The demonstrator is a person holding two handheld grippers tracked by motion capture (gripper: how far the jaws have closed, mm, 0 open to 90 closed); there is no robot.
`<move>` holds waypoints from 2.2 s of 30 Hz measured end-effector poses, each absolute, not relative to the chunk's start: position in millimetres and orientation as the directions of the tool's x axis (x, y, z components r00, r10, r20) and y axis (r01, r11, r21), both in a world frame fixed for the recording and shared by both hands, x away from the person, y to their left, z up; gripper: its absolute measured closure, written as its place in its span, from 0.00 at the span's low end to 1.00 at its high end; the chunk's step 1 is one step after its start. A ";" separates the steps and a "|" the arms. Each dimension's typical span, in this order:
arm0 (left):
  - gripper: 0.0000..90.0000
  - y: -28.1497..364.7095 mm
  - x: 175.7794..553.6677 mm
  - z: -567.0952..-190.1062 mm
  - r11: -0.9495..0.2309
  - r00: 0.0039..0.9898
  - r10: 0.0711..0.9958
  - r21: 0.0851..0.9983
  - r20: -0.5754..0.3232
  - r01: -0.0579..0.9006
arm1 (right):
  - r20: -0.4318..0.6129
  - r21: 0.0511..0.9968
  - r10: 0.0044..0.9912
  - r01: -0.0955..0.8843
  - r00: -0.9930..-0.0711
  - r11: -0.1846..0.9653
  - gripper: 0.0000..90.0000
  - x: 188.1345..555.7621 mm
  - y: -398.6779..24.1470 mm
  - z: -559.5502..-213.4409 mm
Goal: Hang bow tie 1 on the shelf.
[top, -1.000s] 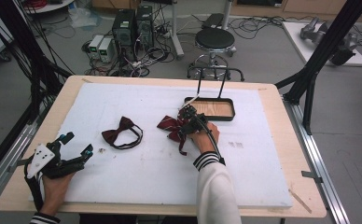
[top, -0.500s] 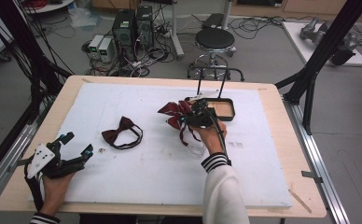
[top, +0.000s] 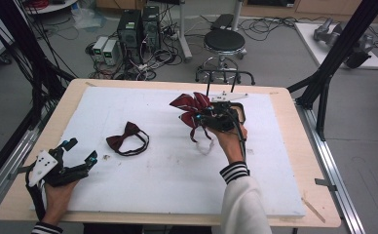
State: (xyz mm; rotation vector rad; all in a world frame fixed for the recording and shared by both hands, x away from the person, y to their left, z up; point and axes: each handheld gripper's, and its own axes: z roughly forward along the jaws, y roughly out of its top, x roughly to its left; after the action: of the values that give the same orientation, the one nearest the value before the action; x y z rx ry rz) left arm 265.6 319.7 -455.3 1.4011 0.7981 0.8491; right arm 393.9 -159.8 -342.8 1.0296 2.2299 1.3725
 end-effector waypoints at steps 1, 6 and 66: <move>0.15 319.7 265.5 -455.3 -0.010 0.489 0.872 0.999 0.024 -0.031 | 0.088 0.876 0.723 0.399 -0.686 0.272 0.77 393.0 -160.7 -341.5; 0.15 319.6 265.4 -455.3 -0.010 0.489 0.872 0.999 0.024 -0.032 | 0.068 0.902 0.730 0.354 -0.680 0.245 0.76 388.9 -166.3 -335.4; 0.15 320.4 266.7 -455.2 -0.003 0.489 0.872 1.000 0.013 -0.021 | 0.020 0.982 0.944 0.185 -0.329 0.044 0.76 422.9 -285.1 -287.2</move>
State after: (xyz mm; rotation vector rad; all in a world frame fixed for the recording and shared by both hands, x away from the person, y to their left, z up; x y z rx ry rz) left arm 266.7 320.4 -455.2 1.4003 0.8077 0.8401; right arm 422.9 -285.1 -287.2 1.1626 1.6095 1.3477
